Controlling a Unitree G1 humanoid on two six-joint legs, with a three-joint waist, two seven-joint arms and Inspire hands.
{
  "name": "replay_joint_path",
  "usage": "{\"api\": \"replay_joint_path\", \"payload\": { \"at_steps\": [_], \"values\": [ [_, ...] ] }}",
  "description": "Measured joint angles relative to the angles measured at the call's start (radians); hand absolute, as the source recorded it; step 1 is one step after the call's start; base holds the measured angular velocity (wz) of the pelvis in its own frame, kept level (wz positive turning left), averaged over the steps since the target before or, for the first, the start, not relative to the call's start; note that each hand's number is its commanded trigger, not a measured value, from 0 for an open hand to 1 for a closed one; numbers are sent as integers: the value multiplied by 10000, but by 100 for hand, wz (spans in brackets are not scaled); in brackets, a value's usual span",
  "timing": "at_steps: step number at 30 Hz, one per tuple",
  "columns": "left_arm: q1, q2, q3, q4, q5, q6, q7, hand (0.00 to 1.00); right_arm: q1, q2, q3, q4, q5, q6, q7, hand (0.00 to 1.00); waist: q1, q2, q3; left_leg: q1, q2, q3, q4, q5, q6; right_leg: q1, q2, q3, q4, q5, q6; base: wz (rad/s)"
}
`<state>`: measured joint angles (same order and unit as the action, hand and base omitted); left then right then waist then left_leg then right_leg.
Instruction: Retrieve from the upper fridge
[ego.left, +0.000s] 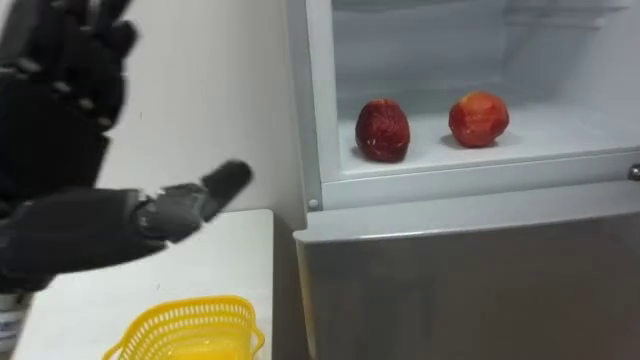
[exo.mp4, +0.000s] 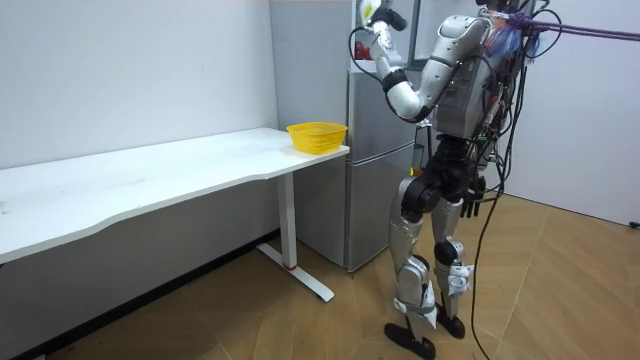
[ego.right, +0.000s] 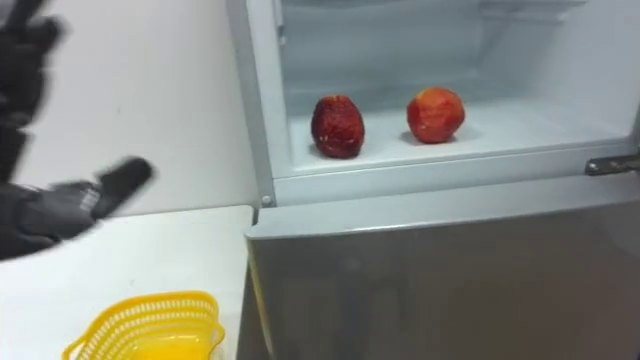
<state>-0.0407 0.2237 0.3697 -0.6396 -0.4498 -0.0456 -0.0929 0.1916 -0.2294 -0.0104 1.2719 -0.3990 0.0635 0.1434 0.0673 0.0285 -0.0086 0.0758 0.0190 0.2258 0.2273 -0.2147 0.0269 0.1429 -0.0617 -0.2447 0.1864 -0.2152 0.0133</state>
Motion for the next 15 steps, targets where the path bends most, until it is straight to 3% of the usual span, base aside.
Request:
{"api": "replay_joint_path", "payload": {
  "at_steps": [3,8,11,13,15],
  "values": [
    [870,-21,677,191,25,-169,765,0,88,6,-358,-68,-28,-46,14,0,175,54,30,19,-6,-9,-47,-1,-2,2,-4,-11,-11,-6,-2,3],
    [1584,-19,1604,1078,-298,-489,2052,0,133,-12,-720,-184,-63,-86,-15,0,217,112,64,-33,-75,-194,-72,-2,-1,0,-33,-88,-9,-98,31,9],
    [2223,-28,2057,2121,-895,-624,2737,0,185,-18,-821,-334,-35,-96,-109,0,278,164,82,33,-124,-279,-68,-2,0,82,-43,-88,9,-110,45,3],
    [2752,-192,2338,3015,-1527,-685,3323,0,241,-20,-1110,-466,-131,-86,-131,0,285,150,80,39,-149,-277,-156,-2,0,19,-59,-63,37,-141,59,-2],
    [2905,-230,2368,4087,-1606,-686,3719,0,358,-19,-1112,-669,-132,-23,-142,0,386,142,77,58,-157,-266,-199,-3,1,-7,-63,-41,48,-146,61,-5]
  ]
}}
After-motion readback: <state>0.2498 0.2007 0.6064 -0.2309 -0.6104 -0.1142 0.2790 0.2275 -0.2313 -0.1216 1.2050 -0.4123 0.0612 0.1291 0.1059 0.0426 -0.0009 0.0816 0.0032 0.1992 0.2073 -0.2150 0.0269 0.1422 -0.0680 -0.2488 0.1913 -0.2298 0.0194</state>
